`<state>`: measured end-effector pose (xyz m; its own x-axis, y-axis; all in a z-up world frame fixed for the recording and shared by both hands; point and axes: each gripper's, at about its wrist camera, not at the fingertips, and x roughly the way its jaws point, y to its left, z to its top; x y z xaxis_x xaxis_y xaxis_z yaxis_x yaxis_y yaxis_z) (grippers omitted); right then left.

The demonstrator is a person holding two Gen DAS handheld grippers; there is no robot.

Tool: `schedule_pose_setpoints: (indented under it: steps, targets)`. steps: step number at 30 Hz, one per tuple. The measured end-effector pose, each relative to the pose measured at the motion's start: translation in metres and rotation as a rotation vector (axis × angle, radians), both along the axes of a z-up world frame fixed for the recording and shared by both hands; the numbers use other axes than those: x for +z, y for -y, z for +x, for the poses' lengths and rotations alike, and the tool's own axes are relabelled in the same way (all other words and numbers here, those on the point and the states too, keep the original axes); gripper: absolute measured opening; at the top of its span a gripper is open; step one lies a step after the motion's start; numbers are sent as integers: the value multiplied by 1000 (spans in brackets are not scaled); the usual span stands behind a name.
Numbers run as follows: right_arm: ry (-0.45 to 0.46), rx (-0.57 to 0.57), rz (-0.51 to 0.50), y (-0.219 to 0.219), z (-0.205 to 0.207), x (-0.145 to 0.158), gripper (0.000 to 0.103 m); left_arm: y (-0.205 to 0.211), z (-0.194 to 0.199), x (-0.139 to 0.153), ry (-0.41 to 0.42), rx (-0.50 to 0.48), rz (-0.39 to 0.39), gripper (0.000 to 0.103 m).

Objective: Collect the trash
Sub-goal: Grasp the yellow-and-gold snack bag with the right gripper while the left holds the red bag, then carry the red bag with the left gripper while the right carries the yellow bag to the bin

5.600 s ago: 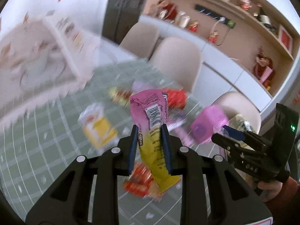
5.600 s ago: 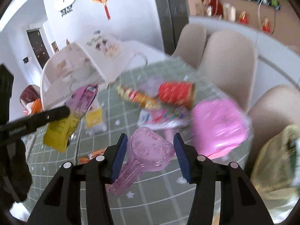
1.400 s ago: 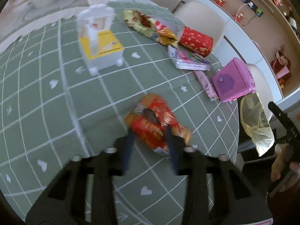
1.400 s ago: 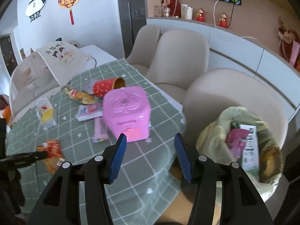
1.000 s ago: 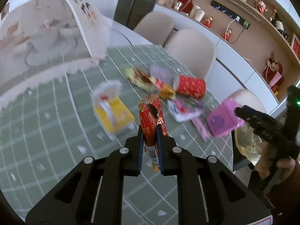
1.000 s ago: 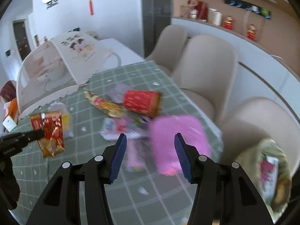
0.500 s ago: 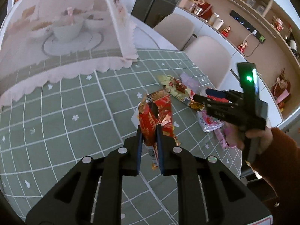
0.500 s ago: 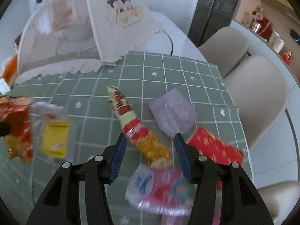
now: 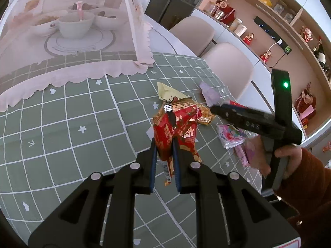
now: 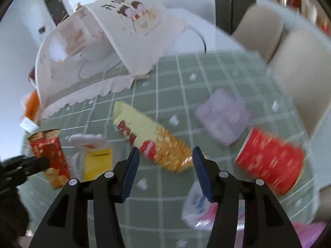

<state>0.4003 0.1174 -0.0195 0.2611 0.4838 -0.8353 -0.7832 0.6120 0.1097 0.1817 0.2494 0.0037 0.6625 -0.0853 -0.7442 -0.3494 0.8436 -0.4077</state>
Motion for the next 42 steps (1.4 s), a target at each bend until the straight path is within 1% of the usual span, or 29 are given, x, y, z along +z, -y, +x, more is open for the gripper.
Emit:
schedule_pose_setpoints:
  steps: [1, 3, 6, 10, 12, 13, 15, 16, 17, 21, 24, 30, 33, 35, 38, 42]
  targets:
    - [2, 23, -9, -4, 2, -1, 50, 0, 1, -1, -3, -3, -1, 13]
    - [-20, 82, 5, -17, 9, -4, 50, 2, 2, -3, -11, -13, -4, 13]
    - [-19, 133, -4, -34, 15, -11, 50, 6, 4, -7, -23, -36, -3, 13]
    - [-86, 176, -71, -47, 23, -34, 50, 6, 6, -9, -31, -41, -10, 13]
    - [-130, 163, -63, -43, 25, -38, 49, 5, 6, -9, -32, -40, -14, 13]
    - [-144, 148, -53, -40, 25, -38, 46, 5, 6, -9, -33, -40, -15, 13]
    - [-176, 121, -40, -32, 24, -36, 34, 5, 8, -10, -37, -45, -11, 13]
    - [-188, 112, -34, -27, 21, -34, 32, 6, 9, -11, -39, -50, -8, 13]
    - [-186, 97, -28, -21, 17, -30, 25, 7, 10, -11, -41, -55, -4, 13]
    - [-112, 49, -9, -1, -1, -5, 19, 11, 15, -4, -27, -73, 9, 13]
    - [-100, -29, 24, 22, -6, 15, 19, 16, 18, 2, -15, -80, 16, 13]
    - [-51, -88, 49, 62, -20, 42, 19, 37, 21, 18, 10, -120, 44, 13]
    - [-57, -133, 88, 89, -26, 51, 19, 52, 24, 26, 19, -138, 58, 13]
    - [-57, -157, 118, 108, -32, 58, 19, 65, 26, 36, 30, -153, 73, 13]
    - [-18, -188, 156, 137, -45, 72, 19, 83, 29, 49, 48, -176, 112, 13]
    - [38, -256, 203, 186, -61, 96, 19, 110, 33, 73, 88, -207, 161, 13]
